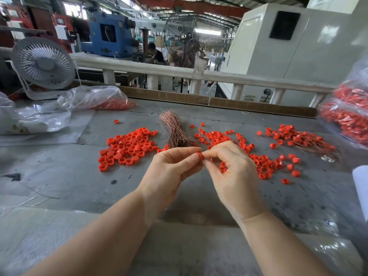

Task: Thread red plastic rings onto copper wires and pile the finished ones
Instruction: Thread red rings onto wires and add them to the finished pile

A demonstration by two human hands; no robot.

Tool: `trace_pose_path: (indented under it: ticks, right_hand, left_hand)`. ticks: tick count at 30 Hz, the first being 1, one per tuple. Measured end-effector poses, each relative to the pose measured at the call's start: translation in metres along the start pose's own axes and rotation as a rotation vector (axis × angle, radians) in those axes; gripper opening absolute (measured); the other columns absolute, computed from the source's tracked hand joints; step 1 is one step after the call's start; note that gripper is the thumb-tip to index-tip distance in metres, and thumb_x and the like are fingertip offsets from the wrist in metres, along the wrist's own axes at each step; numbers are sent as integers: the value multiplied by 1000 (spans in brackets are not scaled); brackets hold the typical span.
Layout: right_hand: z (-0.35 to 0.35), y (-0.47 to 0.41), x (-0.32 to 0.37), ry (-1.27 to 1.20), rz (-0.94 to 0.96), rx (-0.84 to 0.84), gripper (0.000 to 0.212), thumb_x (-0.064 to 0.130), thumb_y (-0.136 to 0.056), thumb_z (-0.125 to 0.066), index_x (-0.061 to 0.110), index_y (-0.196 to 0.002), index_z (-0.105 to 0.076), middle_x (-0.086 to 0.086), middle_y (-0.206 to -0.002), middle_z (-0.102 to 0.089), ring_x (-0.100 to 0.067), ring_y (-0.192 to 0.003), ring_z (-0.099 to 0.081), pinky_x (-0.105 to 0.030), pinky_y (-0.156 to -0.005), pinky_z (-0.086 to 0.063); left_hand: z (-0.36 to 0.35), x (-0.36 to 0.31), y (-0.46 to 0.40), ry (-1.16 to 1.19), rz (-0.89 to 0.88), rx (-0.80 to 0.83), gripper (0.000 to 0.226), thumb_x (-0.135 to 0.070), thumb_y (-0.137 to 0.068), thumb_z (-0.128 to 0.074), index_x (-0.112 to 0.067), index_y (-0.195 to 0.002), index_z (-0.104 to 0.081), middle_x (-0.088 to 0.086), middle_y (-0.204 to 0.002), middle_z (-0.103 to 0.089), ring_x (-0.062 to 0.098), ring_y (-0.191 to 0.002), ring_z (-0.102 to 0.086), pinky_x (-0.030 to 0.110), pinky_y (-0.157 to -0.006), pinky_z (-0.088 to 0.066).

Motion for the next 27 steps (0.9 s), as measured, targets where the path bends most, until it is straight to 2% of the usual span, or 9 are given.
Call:
trace_pose_path:
  ticks: [8, 15, 19, 24, 27]
  right_hand:
    - [-1, 0, -6, -34, -45, 0, 5, 2, -75, -70, 6, -78, -69, 0, -79, -60, -17, -75, -57, -30, -69, -48]
    - [-5, 0, -9, -35, -84, 27, 4, 7, -78, -68, 9, -81, -69, 2, -81, -62, -15, -78, -58, -32, -72, -50]
    - [-11, 2, -11, -39, -124, 94, 14, 3, -78, -70, 12, -89, -70, 6, -83, -62, -13, -78, -59, -31, -73, -51]
    - [-13, 2, -8, -41, -105, 125, 18, 2, -77, -71, 13, -91, -71, 8, -84, -62, -9, -77, -57, -20, -73, -47]
    - [-12, 1, -15, -83, -163, 107, 14, 2, -78, -70, 14, -85, -71, 6, -82, -64, -9, -74, -57, -20, -69, -46]
  left_hand:
    - [-1, -2, 1, -7, -11, -13, 15, 7, -77, -57, -1, -84, -67, 7, -71, -72, 11, -66, -68, 18, -66, -56]
    - [2, -1, 1, -59, -2, -27, 15, 4, -80, -57, -5, -84, -68, 5, -70, -71, 9, -62, -66, 18, -64, -56]
    - [6, 3, 1, -139, 8, -50, 14, 3, -83, -58, -6, -85, -68, 5, -70, -70, 9, -62, -65, 18, -61, -55]
    - [5, 5, -1, -143, 22, -37, 14, 3, -85, -56, 0, -93, -68, 14, -86, -71, 14, -73, -67, 22, -73, -57]
    - [1, 5, 0, -108, 51, 0, 21, 8, -84, -54, 3, -99, -67, 18, -96, -70, 18, -84, -67, 23, -80, -55]
Point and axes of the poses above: each hand's wrist, its own y-axis away from the middle knuckle, its own z-axis out of the back of the hand, x = y × z, the point moved 9 cm from there along -y, towards the middle knuckle
